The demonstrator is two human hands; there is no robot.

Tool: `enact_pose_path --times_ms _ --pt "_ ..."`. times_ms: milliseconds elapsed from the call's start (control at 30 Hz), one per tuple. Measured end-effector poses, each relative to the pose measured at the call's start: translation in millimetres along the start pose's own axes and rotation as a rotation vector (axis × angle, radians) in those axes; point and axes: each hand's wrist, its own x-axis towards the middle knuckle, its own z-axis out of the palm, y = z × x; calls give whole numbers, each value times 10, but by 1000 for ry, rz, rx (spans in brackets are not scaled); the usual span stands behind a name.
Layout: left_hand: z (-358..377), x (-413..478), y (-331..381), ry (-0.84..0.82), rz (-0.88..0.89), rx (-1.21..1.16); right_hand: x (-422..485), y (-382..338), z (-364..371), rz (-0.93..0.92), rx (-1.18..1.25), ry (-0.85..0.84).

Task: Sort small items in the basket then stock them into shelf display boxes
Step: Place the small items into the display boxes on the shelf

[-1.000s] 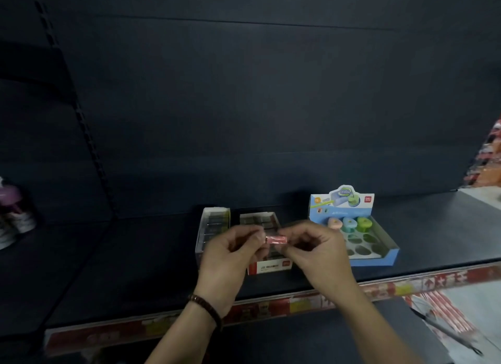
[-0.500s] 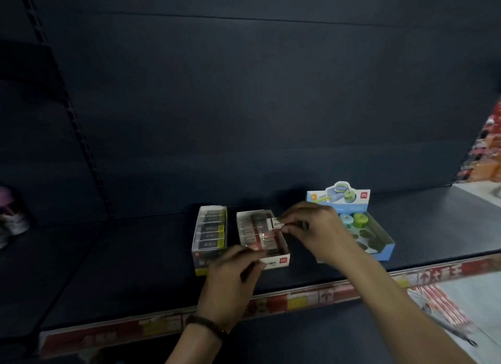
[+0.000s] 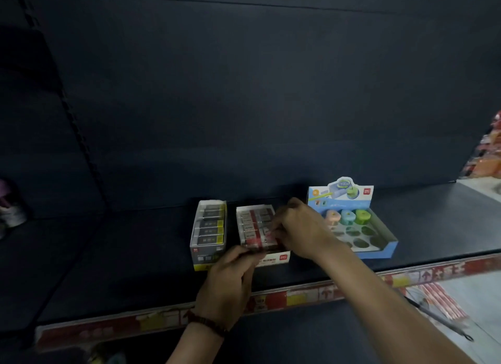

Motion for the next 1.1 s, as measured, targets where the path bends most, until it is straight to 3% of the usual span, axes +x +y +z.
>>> enact_pose_path --times_ms 200,333,467,533,700,933,1100 --pt "13 -24 -21 1 11 4 83 -108 -5 20 -64 -143" --pt "-3 -83 73 85 166 65 11 -104 -271 19 -7 -212" --pt "39 -228 296 257 243 -18 -516 -95 -398 83 245 133" --pt "164 -347 514 206 314 -68 -954 -86 -358 137 304 232" --pt "849 -696 908 -275 485 -194 -2383 -136 -126 544 403 292" --pt "1937 -1778 1608 -976 655 -253 -4951 -578 102 1379 543 327" --pt "2355 -2619 2268 -1364 706 -241 -6623 -1220 350 1890 603 512"
